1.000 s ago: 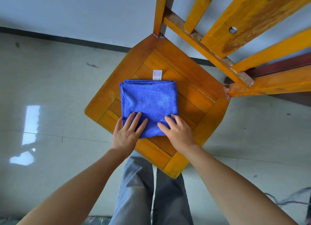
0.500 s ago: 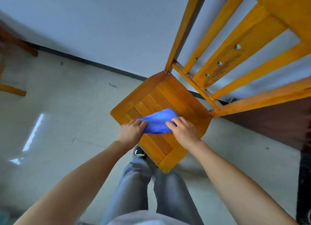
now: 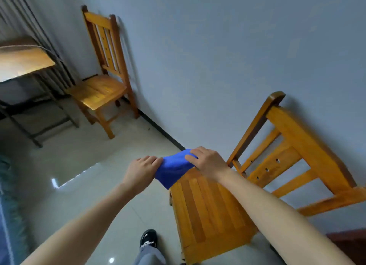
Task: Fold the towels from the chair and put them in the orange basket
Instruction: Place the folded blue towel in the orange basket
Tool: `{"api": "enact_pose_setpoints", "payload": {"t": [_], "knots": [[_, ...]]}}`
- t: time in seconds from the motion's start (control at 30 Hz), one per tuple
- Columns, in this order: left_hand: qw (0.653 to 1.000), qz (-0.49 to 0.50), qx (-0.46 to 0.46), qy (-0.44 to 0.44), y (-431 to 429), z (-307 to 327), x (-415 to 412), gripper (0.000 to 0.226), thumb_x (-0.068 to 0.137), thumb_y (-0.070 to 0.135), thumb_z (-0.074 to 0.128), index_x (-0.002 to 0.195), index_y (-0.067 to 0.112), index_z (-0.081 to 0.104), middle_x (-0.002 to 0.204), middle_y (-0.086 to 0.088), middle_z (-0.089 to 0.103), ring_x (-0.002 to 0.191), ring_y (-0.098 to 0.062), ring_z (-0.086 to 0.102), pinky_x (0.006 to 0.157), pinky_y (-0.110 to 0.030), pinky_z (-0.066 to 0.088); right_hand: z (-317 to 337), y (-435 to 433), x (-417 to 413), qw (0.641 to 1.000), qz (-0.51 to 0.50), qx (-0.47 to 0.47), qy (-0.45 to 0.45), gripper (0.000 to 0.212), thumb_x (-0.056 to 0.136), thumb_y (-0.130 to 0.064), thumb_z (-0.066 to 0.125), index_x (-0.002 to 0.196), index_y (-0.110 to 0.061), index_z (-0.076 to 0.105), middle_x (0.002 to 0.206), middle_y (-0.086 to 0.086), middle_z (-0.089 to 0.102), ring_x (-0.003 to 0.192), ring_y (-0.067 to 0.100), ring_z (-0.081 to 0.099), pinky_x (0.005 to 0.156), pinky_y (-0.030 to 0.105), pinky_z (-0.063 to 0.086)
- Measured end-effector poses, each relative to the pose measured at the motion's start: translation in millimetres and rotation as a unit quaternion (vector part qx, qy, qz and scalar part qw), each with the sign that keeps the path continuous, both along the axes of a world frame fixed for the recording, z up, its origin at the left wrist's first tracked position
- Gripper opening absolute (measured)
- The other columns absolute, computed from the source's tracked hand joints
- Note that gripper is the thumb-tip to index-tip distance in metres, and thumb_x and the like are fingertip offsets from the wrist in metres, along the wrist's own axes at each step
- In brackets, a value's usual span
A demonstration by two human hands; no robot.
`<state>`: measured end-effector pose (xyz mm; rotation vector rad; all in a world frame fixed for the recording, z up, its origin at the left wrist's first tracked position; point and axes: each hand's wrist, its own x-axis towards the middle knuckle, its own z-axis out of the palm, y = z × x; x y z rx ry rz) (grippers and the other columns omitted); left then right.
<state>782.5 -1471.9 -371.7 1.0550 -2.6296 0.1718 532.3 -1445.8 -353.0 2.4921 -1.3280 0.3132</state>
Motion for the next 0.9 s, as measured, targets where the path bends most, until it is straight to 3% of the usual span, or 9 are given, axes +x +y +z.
{"api": "enact_pose_setpoints", "payload": {"t": [0.1,0.2,0.23,0.33,0.47,0.63,0.77,0.9], "knots": [[0.995,0.058,-0.069,0.044,8,46,36,0.054,0.056,0.007,0.079,0.099,0.02,0.047,0.079,0.0,0.07,0.062,-0.021,0.067,0.047,-0.023,0.05,45,-21,35,0.997,0.065,-0.052,-0.006,0.041,0.041,0.007,0.078,0.076,-0.013,0.067,0.067,0.004,0.062,0.052,0.022,0.056,0.037,0.02,0.04],[0.984,0.124,-0.12,0.038,28,78,78,0.03,0.071,0.015,0.054,0.1,0.02,0.046,0.08,0.001,0.07,0.064,-0.021,0.066,0.047,-0.023,0.05,80,-35,79,0.984,0.141,-0.106,-0.014,0.038,0.042,0.01,0.072,0.073,-0.011,0.066,0.063,0.005,0.057,0.049,0.022,0.051,0.034,0.021,0.038],[0.978,0.155,-0.134,0.034,39,87,97,0.031,0.07,0.016,0.057,0.099,0.02,0.047,0.079,0.001,0.07,0.063,-0.02,0.066,0.047,-0.023,0.05,92,-38,99,0.978,0.17,-0.119,-0.015,0.037,0.043,0.009,0.072,0.074,-0.011,0.065,0.063,0.005,0.058,0.049,0.023,0.051,0.034,0.021,0.038],[0.965,0.218,-0.139,0.041,72,109,145,0.052,0.057,0.016,0.08,0.098,0.02,0.048,0.077,0.001,0.069,0.06,-0.02,0.066,0.046,-0.023,0.05,115,-45,158,0.953,0.257,-0.153,-0.041,0.033,0.053,0.005,0.067,0.08,-0.013,0.063,0.067,0.005,0.061,0.053,0.023,0.055,0.039,0.021,0.04],[0.939,0.309,-0.135,0.061,131,128,209,0.073,0.036,0.01,0.082,0.099,0.021,0.046,0.072,0.004,0.068,0.057,-0.015,0.065,0.044,-0.019,0.046,127,-30,238,0.916,0.359,-0.174,-0.048,0.022,0.072,-0.006,0.045,0.092,-0.017,0.044,0.073,0.003,0.064,0.057,0.021,0.059,0.042,0.02,0.044],[0.912,0.38,-0.151,0.027,207,147,278,0.078,0.022,0.011,0.083,0.089,0.022,0.045,0.062,0.009,0.064,0.048,-0.011,0.058,0.042,-0.018,0.037,137,6,331,0.883,0.439,-0.157,-0.048,0.042,0.056,-0.005,0.077,0.091,-0.015,0.058,0.073,0.004,0.063,0.056,0.021,0.06,0.039,0.021,0.046],[0.899,0.407,-0.155,0.032,254,156,329,0.076,0.029,0.006,0.084,0.091,0.022,0.044,0.068,0.004,0.067,0.052,-0.015,0.063,0.038,-0.018,0.042,153,38,397,0.867,0.463,-0.182,-0.034,0.036,0.053,-0.009,0.08,0.086,-0.015,0.066,0.072,0.002,0.063,0.055,0.02,0.06,0.038,0.022,0.045],[0.889,0.429,-0.155,0.027,296,163,376,0.072,0.032,0.008,0.085,0.088,0.021,0.043,0.066,0.005,0.065,0.052,-0.014,0.062,0.039,-0.018,0.043,157,68,455,0.847,0.495,-0.188,-0.037,0.05,0.052,-0.009,0.078,0.092,-0.018,0.049,0.07,0.001,0.061,0.054,0.02,0.056,0.038,0.021,0.042]]}}
